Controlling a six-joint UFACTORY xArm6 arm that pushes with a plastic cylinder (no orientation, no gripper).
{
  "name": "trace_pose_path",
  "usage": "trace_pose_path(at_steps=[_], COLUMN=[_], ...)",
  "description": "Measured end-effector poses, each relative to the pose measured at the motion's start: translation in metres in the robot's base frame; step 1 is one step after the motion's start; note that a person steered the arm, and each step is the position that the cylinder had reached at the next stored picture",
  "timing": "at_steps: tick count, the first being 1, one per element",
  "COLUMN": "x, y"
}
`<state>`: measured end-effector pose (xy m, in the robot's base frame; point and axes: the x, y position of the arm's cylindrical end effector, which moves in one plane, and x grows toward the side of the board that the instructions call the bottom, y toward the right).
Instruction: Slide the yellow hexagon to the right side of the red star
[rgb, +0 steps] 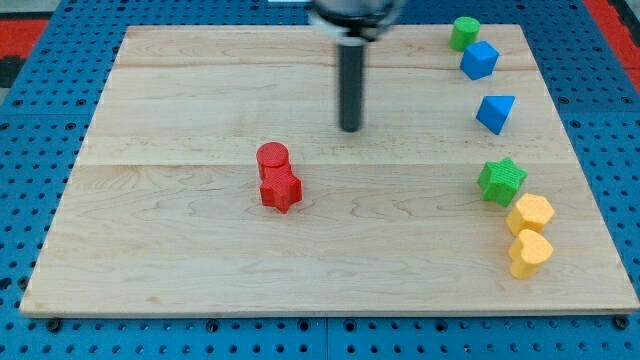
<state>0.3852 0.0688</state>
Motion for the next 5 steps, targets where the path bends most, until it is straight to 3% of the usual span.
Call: trace_pose_path(at_steps=[1, 2, 3, 4, 5], x=[0.020, 0.023, 0.060, 0.128, 0.147], y=[0.028, 0.154, 0.242, 0.259, 0.178])
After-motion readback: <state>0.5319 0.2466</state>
